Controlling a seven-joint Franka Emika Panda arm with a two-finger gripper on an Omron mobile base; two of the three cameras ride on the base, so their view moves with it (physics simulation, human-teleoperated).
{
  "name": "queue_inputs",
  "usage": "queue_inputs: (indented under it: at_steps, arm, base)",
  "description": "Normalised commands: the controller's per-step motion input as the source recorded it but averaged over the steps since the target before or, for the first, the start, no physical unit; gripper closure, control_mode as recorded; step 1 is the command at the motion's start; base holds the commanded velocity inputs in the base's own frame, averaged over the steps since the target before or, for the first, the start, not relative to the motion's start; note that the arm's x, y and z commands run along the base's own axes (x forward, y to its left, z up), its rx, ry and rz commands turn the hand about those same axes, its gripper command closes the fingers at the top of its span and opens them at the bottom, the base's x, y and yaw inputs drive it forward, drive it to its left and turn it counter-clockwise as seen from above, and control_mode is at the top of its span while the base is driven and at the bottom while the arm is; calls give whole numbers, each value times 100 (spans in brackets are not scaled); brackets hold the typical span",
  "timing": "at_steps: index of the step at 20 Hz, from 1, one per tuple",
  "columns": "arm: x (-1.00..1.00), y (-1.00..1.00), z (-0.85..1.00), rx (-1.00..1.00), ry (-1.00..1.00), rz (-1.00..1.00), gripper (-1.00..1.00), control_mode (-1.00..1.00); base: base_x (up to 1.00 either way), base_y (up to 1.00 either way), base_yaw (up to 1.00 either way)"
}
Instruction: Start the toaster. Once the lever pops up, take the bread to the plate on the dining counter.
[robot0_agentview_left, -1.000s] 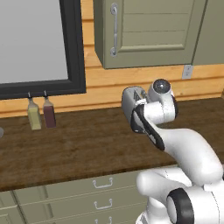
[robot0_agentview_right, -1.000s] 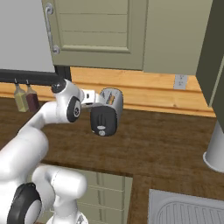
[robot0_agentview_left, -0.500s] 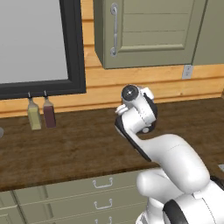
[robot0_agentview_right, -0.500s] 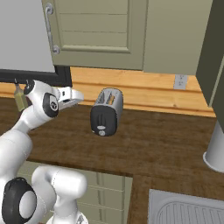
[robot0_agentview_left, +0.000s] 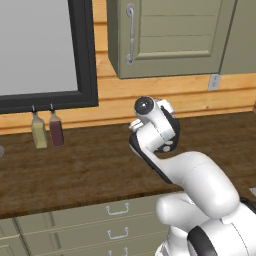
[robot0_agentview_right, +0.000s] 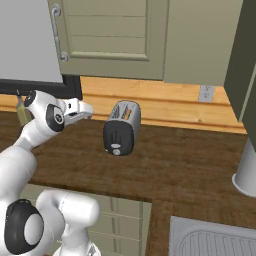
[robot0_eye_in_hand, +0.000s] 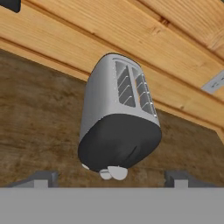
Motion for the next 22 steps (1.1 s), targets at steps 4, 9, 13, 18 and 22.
queue_inputs:
  at_steps: [4, 9, 13, 18, 22]
  arm:
    - [0, 0, 0, 0, 0, 0, -100, -100]
    - [0, 0, 0, 0, 0, 0, -100, -100]
    - [0, 0, 0, 0, 0, 0, -100, -100]
    - [0, 0, 0, 0, 0, 0, -100, -100]
    - [0, 0, 0, 0, 0, 0, -100, -100]
  base:
    - [0, 0, 0]
    - [0, 0, 0]
    - [0, 0, 0]
    - [0, 0, 0]
    - [0, 0, 0]
